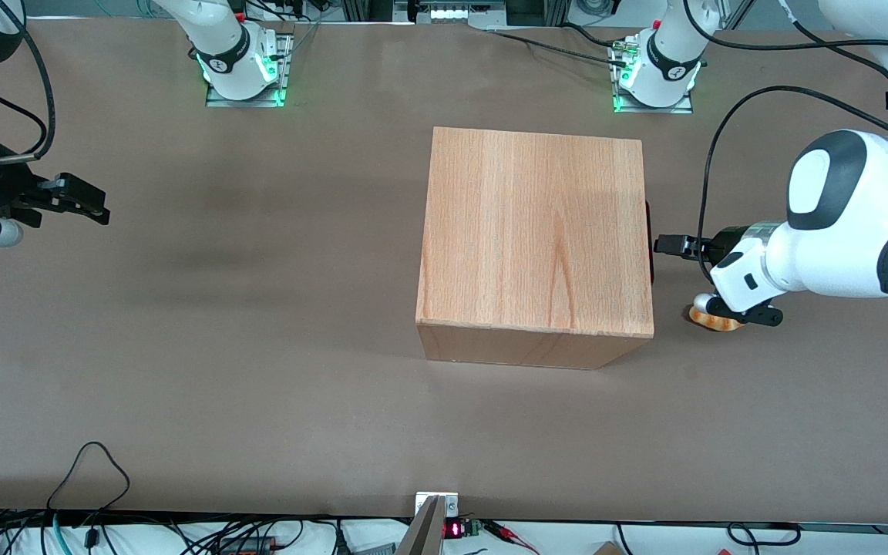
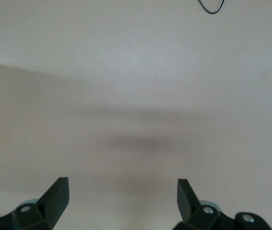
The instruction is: Open top drawer with left arm
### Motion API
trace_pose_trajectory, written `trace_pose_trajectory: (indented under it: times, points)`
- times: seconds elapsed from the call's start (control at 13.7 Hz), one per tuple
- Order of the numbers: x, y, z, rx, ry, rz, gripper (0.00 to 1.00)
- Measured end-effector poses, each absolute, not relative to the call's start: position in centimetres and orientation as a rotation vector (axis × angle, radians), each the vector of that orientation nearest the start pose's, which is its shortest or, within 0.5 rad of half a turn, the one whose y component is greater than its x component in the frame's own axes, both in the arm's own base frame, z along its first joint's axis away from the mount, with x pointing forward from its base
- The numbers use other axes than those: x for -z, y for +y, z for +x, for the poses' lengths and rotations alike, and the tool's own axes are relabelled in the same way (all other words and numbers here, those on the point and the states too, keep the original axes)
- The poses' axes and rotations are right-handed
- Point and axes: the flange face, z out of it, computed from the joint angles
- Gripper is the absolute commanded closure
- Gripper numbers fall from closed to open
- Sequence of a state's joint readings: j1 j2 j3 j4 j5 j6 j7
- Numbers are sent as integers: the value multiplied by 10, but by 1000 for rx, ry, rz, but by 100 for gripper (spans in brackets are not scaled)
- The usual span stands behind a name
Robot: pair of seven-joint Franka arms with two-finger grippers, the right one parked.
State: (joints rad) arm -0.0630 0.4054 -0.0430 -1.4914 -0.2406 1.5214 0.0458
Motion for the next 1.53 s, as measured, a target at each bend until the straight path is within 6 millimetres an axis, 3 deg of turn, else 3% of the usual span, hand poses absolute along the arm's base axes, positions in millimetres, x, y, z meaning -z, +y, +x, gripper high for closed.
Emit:
trace_pose_trajectory:
  times: [0.29,1.53]
  points:
    - [-400,-92,631,-699,181,-3338,0]
    - [-370,-94,638,-735,151,-3355,0]
